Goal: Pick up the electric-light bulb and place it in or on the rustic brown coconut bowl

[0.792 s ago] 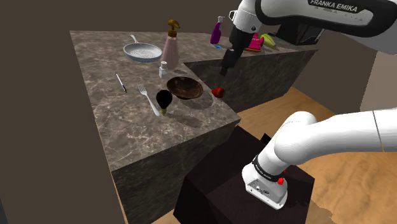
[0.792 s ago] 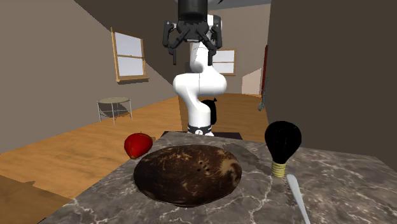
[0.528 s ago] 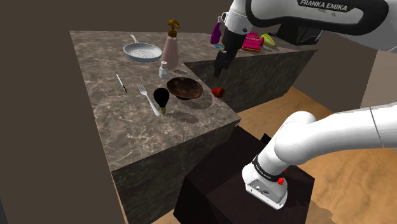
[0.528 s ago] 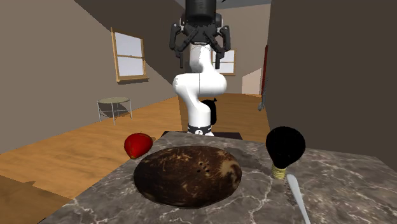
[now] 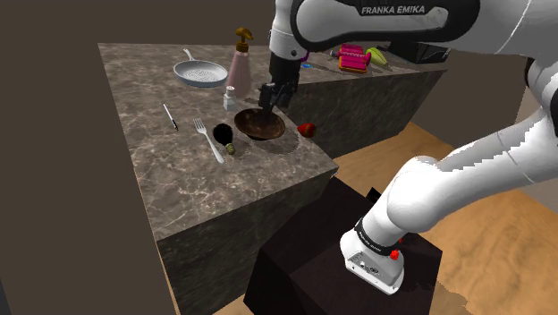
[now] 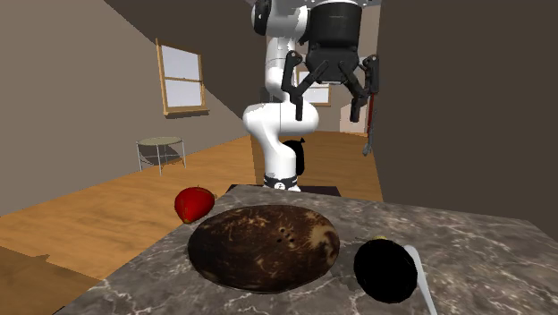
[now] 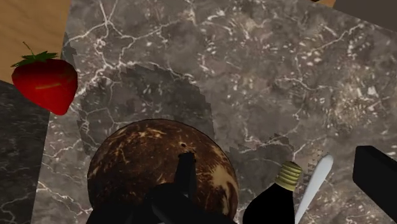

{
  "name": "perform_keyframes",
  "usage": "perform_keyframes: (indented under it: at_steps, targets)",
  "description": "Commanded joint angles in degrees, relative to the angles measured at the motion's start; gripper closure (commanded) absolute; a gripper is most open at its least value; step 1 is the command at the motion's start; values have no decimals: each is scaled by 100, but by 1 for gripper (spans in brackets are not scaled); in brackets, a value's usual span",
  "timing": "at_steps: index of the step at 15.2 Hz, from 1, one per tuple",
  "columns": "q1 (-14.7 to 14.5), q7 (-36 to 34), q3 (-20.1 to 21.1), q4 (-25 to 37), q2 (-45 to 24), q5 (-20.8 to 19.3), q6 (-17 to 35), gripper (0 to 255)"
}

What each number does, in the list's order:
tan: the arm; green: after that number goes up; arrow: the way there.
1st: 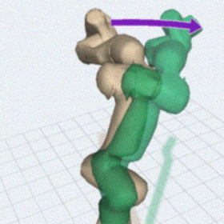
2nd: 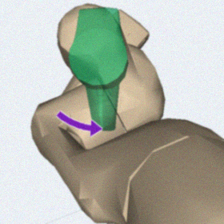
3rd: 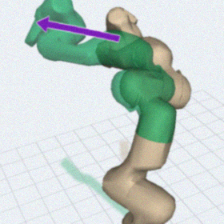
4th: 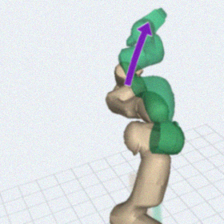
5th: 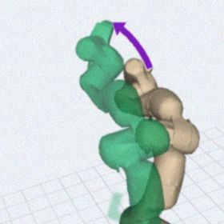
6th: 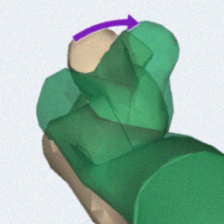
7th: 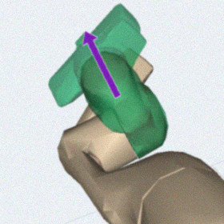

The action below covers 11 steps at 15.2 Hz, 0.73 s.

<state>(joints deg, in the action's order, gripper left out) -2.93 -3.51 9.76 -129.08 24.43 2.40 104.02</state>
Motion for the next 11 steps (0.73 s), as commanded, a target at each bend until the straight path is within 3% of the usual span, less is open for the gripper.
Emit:
perform_keyframes:
  at_steps: [1,9,11]
  targets:
    - [-22,-259,170,305,-474,-10,80,0]
    - [-213,-1323,715,1581,-2277,-277,208,0]
    - [-222,-1332,712,1522,-2297,-282,284,0]
